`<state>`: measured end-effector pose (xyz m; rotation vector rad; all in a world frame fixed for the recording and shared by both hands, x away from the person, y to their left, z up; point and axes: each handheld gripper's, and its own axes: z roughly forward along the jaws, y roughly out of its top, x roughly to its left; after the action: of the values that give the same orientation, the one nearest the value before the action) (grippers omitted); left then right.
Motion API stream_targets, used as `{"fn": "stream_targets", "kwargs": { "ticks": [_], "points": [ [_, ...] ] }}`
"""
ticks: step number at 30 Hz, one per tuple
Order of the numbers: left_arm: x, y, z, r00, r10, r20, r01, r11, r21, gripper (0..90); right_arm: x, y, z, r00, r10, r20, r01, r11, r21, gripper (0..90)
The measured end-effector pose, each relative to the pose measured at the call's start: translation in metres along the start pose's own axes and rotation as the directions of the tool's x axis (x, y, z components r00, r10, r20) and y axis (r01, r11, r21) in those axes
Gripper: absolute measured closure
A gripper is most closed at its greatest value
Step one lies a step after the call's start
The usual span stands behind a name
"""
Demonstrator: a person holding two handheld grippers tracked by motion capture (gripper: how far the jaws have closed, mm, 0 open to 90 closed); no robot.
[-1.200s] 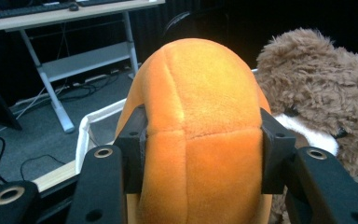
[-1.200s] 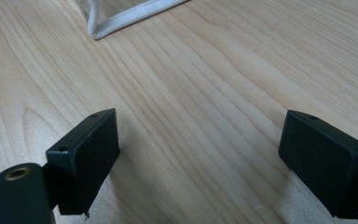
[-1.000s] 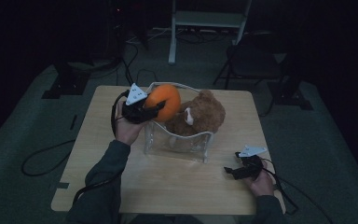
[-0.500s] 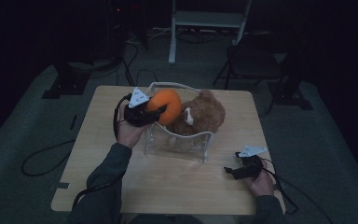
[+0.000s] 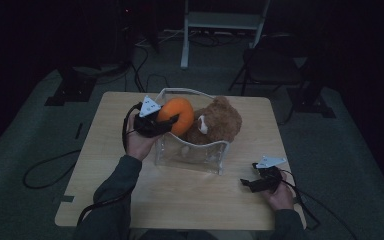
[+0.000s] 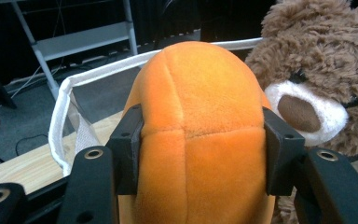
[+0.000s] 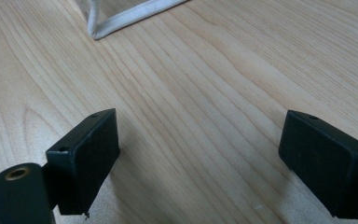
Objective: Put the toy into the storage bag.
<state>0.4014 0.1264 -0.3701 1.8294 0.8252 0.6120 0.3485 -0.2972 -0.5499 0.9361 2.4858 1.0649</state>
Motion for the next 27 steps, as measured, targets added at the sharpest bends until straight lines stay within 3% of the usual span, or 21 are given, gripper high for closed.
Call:
{"fn": "stream_targets", "kwargs": {
  "ticks": [27],
  "points": [
    [-0.0015, -0.0048, -0.0022, 0.9990, -0.040, 0.020, 0.039, 0.9983, 0.044, 43.0, -0.0002, 0.0003, 0.0003, 1.0000, -0.001, -0.002, 0.001, 1.000, -0.001, 11.4]
  ]
}}
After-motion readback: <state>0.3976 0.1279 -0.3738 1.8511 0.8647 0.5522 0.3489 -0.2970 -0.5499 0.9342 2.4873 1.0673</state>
